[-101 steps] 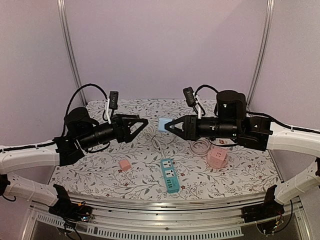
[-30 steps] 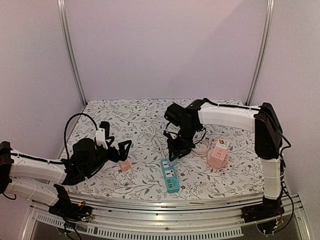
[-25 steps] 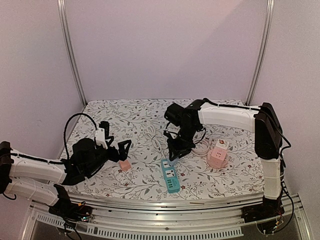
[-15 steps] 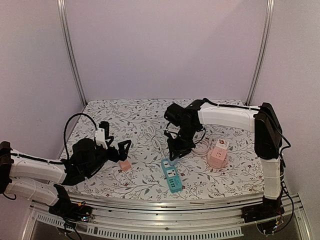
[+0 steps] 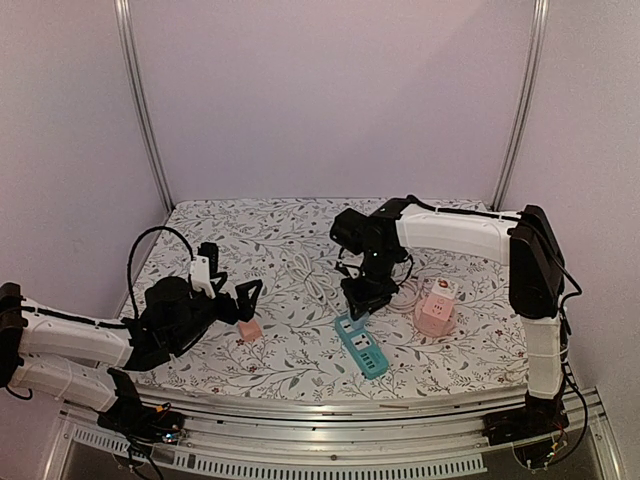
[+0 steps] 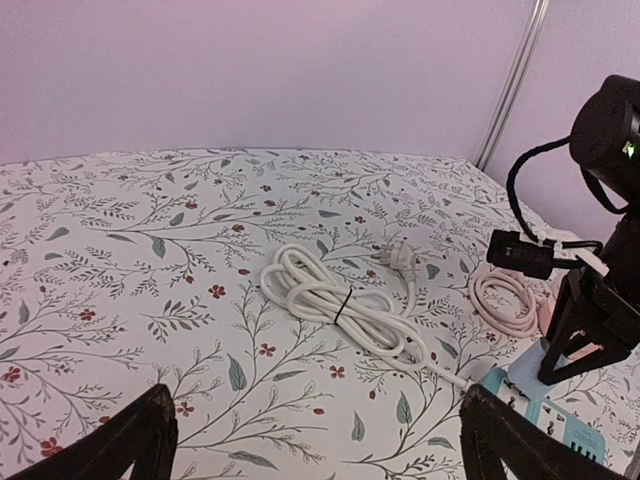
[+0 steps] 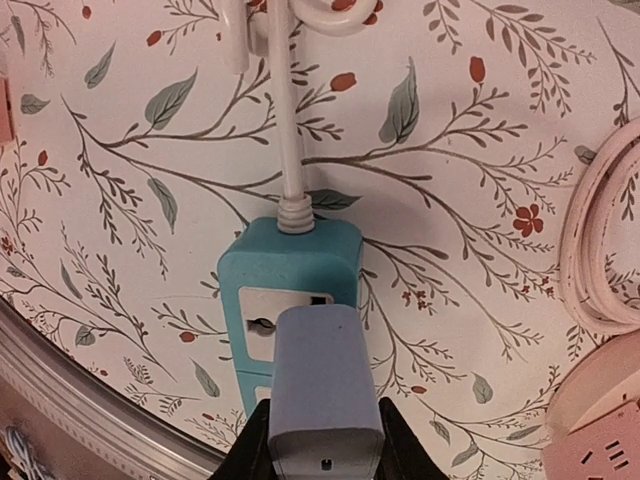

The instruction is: Insert the plug

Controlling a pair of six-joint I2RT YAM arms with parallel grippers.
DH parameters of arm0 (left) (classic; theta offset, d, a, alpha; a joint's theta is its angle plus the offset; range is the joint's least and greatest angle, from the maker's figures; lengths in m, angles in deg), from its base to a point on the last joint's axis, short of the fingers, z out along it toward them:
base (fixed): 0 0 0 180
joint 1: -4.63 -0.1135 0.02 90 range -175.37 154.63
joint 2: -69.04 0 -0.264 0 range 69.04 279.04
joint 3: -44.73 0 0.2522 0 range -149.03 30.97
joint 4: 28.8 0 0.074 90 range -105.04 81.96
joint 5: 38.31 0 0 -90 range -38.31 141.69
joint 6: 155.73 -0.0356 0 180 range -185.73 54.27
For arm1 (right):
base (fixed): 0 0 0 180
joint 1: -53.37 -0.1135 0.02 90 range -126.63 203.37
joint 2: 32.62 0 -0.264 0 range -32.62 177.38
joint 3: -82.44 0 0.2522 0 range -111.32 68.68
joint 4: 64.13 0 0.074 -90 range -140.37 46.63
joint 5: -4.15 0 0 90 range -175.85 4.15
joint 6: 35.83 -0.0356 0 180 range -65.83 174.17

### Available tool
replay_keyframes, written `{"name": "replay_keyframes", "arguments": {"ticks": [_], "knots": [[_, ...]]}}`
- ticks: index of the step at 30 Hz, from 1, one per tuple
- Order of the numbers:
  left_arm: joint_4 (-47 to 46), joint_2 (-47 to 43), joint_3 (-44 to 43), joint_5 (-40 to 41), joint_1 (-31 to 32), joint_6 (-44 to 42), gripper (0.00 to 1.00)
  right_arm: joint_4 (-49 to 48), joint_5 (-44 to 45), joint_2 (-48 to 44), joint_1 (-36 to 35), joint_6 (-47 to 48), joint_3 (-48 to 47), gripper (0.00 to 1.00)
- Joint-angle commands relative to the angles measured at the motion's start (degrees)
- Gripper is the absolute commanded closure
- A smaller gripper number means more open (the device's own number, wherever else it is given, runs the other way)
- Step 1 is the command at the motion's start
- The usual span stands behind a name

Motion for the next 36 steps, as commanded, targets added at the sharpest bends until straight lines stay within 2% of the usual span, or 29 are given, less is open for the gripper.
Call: {"name": "replay_keyframes", "arguments": {"ticks": [1,11,36], "knots": [[-1.16,-0.03,0.94,0.26,-0.39,-0.43,0.02,5.71,4.23,0.23,0.01,2.22,-1.12,1.00],[-1.25,0.43,0.92,0.27,-0.39,-0.52,0.02,8.07,8.50,3.95,-1.41,3.63,-4.17,1.00],[-1.68,1.32,0.59,-0.40,-0.39,-0.20,0.02,8.84,9.21,9.36,-2.67,3.75,-7.23,1.00]]}}
